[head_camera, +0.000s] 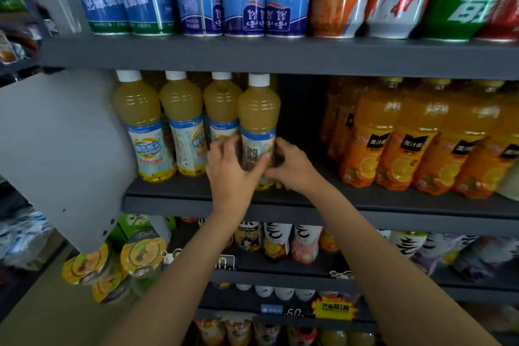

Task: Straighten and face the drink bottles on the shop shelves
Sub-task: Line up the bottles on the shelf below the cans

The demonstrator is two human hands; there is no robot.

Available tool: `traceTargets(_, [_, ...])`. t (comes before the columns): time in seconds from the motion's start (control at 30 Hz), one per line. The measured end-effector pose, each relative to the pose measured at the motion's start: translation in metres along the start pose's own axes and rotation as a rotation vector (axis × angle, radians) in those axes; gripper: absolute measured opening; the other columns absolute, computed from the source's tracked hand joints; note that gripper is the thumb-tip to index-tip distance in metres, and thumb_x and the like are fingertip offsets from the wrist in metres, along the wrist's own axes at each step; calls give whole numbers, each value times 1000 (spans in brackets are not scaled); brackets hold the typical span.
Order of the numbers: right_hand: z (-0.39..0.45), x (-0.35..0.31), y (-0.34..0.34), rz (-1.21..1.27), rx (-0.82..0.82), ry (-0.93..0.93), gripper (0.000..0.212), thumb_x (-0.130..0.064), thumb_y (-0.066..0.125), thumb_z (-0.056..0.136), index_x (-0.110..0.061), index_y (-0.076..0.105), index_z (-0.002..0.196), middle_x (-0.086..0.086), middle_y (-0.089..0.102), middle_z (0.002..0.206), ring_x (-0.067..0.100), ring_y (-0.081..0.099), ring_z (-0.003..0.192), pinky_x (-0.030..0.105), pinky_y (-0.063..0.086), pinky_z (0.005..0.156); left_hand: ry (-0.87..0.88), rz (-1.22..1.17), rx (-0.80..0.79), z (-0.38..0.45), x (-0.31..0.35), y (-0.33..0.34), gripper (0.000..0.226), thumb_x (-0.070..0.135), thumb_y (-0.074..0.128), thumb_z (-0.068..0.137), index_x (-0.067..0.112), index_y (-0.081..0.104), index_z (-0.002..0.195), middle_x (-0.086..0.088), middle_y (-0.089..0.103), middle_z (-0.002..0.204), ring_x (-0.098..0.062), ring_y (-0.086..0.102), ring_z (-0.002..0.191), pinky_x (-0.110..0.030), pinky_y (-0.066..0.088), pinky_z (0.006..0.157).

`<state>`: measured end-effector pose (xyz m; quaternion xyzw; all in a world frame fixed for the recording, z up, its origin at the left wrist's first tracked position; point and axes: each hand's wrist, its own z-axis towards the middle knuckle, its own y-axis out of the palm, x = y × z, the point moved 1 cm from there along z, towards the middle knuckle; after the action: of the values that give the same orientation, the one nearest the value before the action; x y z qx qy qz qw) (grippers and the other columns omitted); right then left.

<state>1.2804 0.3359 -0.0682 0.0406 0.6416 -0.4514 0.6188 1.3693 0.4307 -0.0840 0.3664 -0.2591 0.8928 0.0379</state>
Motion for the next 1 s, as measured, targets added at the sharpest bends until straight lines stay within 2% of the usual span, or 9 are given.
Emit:
traceTargets(0.1, [-4, 4, -14, 193, -93, 96, 38, -5, 57, 89, -15, 52, 125, 2, 63, 109, 6, 51, 48, 17, 35, 37, 48, 75, -32, 6, -4, -2, 70, 62, 54, 72, 4, 61, 109, -12, 53, 104, -30, 55, 100, -50, 48, 86])
traceTargets(0.17, [3, 10, -23, 306, 116, 159, 33, -4, 48, 93, -11, 55, 125, 11, 63, 118, 8, 50, 52, 17, 36, 40, 31, 98, -48, 10, -2, -3, 63, 57, 63, 71, 3, 62, 104, -11, 54, 102, -29, 57, 95, -47, 48, 84])
traceTargets(0.23, [22, 16, -27, 191, 344, 196, 37, -14, 54, 93, -10, 51, 130, 14, 57, 128, 13, 60, 77, 22, 50, 60, 24, 120, -54, 13, -1, -4, 54, 47, 72, 72, 2, 61, 99, -11, 55, 99, -28, 58, 91, -44, 48, 81])
traceTargets(0.3, [43, 15, -21, 41, 331, 244, 60, -24, 63, 88, -10, 38, 141, 12, 47, 140, 25, 53, 118, 35, 47, 94, 20, 116, -71, 14, 1, -4, 52, 47, 71, 73, 3, 60, 98, -9, 55, 97, -25, 57, 87, -41, 48, 77])
traceTargets(0.33, [52, 13, -15, -4, 289, 264, 65, -26, 64, 87, -11, 34, 143, 12, 44, 142, 28, 46, 127, 38, 42, 101, 23, 116, -76, 14, 1, -5, 55, 53, 67, 72, 4, 60, 97, -8, 56, 96, -22, 57, 85, -39, 48, 76])
traceTargets(0.47, [77, 7, 3, -31, 261, 284, 34, -20, 46, 96, -6, 44, 127, 18, 55, 126, 34, 52, 117, 47, 44, 98, 46, 94, -126, 18, -4, -10, 55, 54, 68, 73, 5, 61, 99, -4, 56, 95, -13, 53, 84, -27, 44, 73])
traceTargets(0.6, [78, 8, 2, -200, 307, 295, 27, -16, 46, 95, -4, 46, 119, 19, 56, 120, 35, 56, 110, 47, 47, 92, 55, 69, -124, 15, -8, -7, 52, 46, 71, 75, 3, 60, 102, -7, 58, 100, -13, 53, 89, -18, 37, 71])
traceTargets(0.8, [54, 29, -19, -97, 337, 286, 48, -20, 69, 83, -11, 46, 123, 12, 57, 124, 30, 55, 114, 46, 49, 92, 77, 38, -131, 15, -9, -8, 50, 43, 69, 77, 3, 59, 107, -6, 56, 105, -6, 48, 90, -14, 35, 72])
traceTargets(1.0, [44, 36, -19, -36, 352, 346, 83, -29, 76, 76, -14, 28, 141, 13, 30, 143, 31, 37, 130, 40, 37, 103, 51, -4, -95, 9, -10, -3, 55, 48, 65, 78, 5, 57, 109, -7, 56, 109, -19, 59, 95, -33, 51, 75])
